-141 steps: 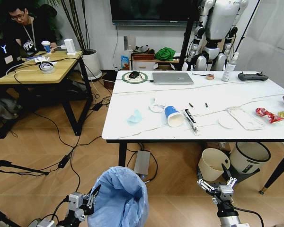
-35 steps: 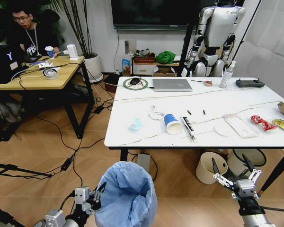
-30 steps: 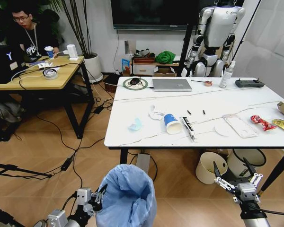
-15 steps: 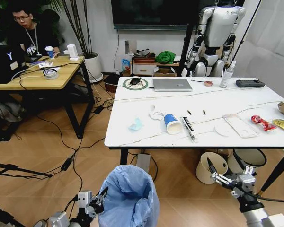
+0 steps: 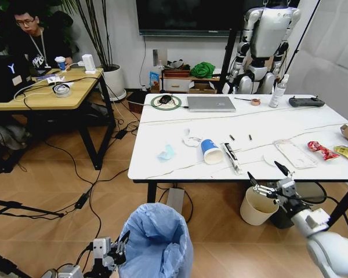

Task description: Pick up the trash bin and place the trash from the table into it.

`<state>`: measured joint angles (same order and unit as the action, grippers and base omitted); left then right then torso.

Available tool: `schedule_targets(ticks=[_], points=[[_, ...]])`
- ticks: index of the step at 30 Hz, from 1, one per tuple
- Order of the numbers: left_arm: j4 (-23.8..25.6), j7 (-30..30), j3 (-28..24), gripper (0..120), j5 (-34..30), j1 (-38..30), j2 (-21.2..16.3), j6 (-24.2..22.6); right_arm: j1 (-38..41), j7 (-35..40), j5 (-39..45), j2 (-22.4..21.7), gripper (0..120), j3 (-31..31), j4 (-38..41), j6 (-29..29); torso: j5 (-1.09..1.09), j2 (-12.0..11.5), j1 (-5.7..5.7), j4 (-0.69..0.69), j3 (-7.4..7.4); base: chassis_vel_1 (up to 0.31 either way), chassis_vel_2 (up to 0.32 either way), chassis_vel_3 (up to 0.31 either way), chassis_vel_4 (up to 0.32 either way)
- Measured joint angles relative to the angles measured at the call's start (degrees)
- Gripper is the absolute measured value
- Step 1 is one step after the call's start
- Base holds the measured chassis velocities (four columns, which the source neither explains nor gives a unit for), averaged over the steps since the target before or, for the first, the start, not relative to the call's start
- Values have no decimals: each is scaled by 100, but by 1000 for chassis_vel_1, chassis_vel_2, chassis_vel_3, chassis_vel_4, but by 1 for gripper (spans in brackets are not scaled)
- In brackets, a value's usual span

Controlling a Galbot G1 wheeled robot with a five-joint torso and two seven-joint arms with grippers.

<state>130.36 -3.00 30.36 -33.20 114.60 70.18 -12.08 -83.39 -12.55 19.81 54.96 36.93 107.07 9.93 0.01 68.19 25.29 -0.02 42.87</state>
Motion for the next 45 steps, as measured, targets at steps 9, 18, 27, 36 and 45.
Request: schedule_targets(ticks=[9, 18, 27, 36, 45], points=[[-89, 38, 59, 0, 123, -29, 272, 4, 989, 120, 743, -433, 100, -1024, -258, -730, 0, 0, 0, 0, 0, 0, 0, 0, 0], [-104, 40, 171, 0, 128, -52, 408, -2, 2048, 265, 738, -258, 100, -1829, -698, -1105, -2, 0, 0, 2, 0, 0, 0, 0, 0], [-94, 11, 180, 0, 113, -109, 435, -16, 2379, 263, 629, -66, 100, -2041, -1133, -1188, -1, 0, -1, 0, -1, 0, 0, 0, 0], [-59, 3, 235, 0, 87, -110, 399, -18, 2654, 224, 616, 52, 100, -2253, -1471, -1184, -1, 0, -1, 0, -1, 0, 0, 0, 0], [-66, -2, 236, 0, 85, -117, 409, -17, 2863, 213, 612, 171, 72, -2433, -1701, -1191, -1, 0, -1, 1, -1, 0, 0, 0, 0]])
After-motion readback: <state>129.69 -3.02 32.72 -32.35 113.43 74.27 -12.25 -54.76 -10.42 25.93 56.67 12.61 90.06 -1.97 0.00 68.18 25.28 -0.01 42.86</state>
